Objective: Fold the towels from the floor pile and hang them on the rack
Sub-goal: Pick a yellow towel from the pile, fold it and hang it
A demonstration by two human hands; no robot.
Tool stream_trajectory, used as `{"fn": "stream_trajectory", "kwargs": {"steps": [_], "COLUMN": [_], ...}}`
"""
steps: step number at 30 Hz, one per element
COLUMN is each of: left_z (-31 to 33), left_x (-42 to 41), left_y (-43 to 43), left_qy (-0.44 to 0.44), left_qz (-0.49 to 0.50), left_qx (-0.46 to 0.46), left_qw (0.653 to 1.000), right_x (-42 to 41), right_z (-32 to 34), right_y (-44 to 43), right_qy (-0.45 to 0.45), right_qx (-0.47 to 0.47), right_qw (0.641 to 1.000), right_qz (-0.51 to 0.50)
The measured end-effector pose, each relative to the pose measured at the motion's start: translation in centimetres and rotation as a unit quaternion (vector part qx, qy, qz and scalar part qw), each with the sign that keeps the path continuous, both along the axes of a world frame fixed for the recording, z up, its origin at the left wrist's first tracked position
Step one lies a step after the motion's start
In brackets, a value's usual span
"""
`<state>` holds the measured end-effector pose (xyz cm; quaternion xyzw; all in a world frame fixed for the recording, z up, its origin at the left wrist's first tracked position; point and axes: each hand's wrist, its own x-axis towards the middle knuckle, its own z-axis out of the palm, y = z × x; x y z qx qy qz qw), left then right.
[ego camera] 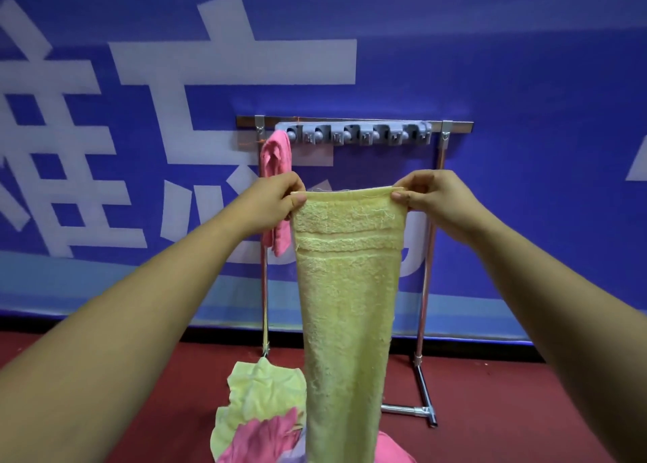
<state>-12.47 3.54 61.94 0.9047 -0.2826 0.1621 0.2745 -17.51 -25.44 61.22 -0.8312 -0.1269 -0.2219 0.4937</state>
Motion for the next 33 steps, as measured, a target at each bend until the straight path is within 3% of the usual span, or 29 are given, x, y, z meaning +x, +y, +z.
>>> {"fn": "stream_trajectory", "kwargs": {"steps": [7,14,18,25,29,33], "left_z": [0.5,0.5,-0.1,-0.3,0.2,0.1], "left_x": [-2.0,-2.1,-2.2,-2.6,-3.4,-3.1], "left_y": [0.2,-0.4,-1.3,-2.2,-3.4,-4.0], "left_qy": [0.157,0.216,0.104,-0.024,-0.008,0.004], "left_qz": [-0.178,-0.235,-0.173,-0.213,-0.312,-0.239], "left_qx": [-0.016,0.031,0.156,0.135,0.142,0.178], "left_qw": [0.971,0.947,0.967,0.967,0.939,0.955], "right_x": [1.3,1.7,1.9,2.2,2.0,1.9], "right_z": [-1.0,-2.1,-2.8,-3.1,-2.4,-1.9], "right_y": [-1.3,-1.4,-1.7,-0.2,1.2,2.0], "right_qy": [0.041,0.055,0.074,0.082,0.077,0.082], "right_qx": [-0.001,0.004,0.043,0.075,0.067,0.066], "right_qw": [0.998,0.996,0.995,0.992,0.994,0.994], "right_qz": [-0.041,-0.068,-0.060,-0.066,-0.047,-0.031]}}
